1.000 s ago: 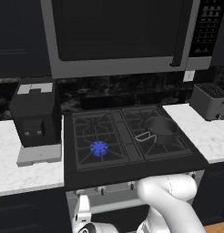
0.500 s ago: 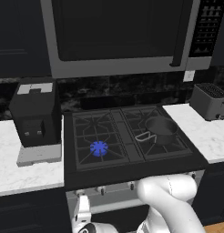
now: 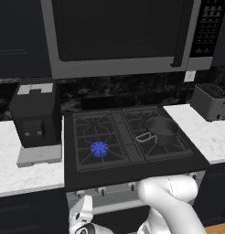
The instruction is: Turn off the front left burner of the stove.
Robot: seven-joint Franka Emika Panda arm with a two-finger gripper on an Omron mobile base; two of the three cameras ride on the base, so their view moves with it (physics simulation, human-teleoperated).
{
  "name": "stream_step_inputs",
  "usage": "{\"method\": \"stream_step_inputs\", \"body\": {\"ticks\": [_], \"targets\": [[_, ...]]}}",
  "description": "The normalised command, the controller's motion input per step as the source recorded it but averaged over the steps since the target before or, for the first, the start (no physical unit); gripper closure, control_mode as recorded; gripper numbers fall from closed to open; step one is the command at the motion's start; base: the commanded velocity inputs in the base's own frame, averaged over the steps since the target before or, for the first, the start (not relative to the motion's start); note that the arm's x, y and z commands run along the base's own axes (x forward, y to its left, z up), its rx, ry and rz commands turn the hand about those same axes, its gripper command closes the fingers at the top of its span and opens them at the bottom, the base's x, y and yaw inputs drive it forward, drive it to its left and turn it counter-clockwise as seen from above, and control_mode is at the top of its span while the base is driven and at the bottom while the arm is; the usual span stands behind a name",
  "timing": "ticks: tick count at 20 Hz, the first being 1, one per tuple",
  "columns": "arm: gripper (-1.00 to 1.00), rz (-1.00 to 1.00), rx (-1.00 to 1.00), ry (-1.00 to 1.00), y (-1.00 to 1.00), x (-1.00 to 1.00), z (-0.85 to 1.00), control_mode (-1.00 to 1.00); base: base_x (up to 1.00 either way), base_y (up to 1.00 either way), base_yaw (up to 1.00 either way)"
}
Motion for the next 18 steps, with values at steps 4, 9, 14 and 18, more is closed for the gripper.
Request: {"method": "stream_step_inputs", "body": {"ticks": [4,9,14,18], "targets": [[1.00,-0.10,0.53,0.04,-0.14,0.00,0.18,-1.00,0.00,0.00,0.00],[1.00,-0.11,0.53,0.02,-0.12,0.00,0.17,-1.00,0.00,0.00,0.00],[1.00,-0.11,0.53,0.02,-0.09,0.00,0.12,-1.00,0.00,0.00,0.00],[1.00,-0.13,0.50,0.03,-0.08,0.00,0.10,-1.00,0.00,0.00,0.00]]}}
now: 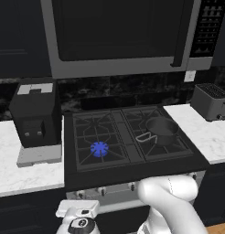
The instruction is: Turn off the front left burner of the stove.
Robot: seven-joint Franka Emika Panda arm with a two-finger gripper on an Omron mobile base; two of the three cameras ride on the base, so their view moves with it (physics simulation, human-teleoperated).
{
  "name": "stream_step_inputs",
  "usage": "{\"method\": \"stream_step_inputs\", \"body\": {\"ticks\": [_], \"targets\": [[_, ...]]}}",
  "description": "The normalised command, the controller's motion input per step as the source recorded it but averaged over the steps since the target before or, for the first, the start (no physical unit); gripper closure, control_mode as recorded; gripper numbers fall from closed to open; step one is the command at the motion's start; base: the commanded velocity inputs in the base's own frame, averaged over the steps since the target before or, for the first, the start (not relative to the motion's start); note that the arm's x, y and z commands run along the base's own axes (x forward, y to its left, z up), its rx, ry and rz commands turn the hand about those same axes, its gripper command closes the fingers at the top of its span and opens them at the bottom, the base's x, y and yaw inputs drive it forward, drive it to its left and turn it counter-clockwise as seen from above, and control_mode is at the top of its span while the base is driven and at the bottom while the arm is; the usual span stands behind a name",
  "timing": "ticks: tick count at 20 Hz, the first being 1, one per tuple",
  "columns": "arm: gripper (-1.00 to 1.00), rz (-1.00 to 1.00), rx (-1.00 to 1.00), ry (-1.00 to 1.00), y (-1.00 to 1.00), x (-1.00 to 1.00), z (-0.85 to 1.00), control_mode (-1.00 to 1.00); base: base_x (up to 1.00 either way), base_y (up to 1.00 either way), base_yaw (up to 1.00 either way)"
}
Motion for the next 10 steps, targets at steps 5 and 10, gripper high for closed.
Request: {"method": "stream_step_inputs", "body": {"ticks": [5,10], "targets": [[1.00,-0.16,0.50,0.11,-0.10,0.10,0.10,-1.00,0.00,0.00,0.00],[1.00,-0.21,0.45,0.18,-0.15,0.30,0.13,-1.00,0.00,0.00,0.00]]}}
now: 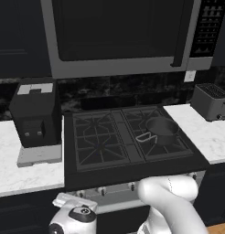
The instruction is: Turn off the front left burner of the stove.
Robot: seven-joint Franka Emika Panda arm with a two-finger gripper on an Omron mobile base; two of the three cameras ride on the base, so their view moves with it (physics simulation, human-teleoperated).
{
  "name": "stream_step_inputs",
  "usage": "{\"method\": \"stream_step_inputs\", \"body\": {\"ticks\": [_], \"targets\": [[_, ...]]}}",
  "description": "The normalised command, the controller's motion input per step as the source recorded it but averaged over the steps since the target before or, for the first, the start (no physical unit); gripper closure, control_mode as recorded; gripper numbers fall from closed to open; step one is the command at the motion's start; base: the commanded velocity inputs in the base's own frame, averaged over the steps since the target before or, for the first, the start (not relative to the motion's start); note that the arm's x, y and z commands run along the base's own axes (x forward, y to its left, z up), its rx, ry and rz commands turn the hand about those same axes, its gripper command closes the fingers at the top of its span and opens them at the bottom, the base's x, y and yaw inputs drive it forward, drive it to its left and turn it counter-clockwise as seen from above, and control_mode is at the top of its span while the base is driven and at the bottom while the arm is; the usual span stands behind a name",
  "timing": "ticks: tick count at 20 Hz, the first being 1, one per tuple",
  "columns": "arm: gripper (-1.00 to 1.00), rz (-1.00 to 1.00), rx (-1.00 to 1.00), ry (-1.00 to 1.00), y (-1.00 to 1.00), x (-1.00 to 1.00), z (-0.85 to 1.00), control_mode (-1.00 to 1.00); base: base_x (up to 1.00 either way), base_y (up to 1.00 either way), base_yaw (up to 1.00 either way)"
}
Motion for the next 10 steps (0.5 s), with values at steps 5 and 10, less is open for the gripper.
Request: {"method": "stream_step_inputs", "body": {"ticks": [5,10], "targets": [[1.00,-0.11,0.25,0.08,-0.13,0.09,0.00,-1.00,0.00,0.00,0.00],[1.00,0.00,0.00,0.00,-0.01,0.00,0.00,-1.00,0.00,0.00,0.00]]}}
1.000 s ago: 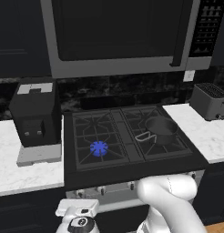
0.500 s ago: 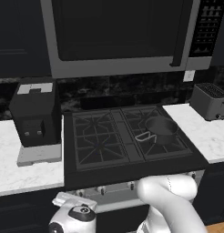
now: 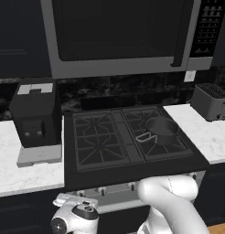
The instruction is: Turn off the front left burner of the stove.
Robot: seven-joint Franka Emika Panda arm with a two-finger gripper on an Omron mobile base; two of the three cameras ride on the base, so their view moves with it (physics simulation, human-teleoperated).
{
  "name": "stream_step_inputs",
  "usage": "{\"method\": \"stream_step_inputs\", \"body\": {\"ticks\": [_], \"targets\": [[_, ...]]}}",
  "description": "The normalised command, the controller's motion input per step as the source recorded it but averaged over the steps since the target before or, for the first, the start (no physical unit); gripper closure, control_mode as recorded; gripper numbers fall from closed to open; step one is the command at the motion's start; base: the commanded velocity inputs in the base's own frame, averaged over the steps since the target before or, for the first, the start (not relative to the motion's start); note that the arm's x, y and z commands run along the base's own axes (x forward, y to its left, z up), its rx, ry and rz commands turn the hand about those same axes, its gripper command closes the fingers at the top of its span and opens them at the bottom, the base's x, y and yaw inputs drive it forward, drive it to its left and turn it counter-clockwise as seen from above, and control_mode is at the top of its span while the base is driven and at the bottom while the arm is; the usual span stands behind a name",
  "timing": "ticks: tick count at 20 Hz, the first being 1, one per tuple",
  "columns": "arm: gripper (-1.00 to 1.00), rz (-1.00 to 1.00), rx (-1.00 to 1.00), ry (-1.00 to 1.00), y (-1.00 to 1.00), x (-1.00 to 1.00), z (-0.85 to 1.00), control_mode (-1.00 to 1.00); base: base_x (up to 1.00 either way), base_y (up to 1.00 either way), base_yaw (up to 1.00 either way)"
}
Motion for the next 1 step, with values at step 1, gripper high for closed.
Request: {"method": "stream_step_inputs", "body": {"ticks": [1], "targets": [[1.00,-0.05,0.00,0.04,-0.11,0.00,-0.07,-1.00,0.00,0.00,0.00]]}}
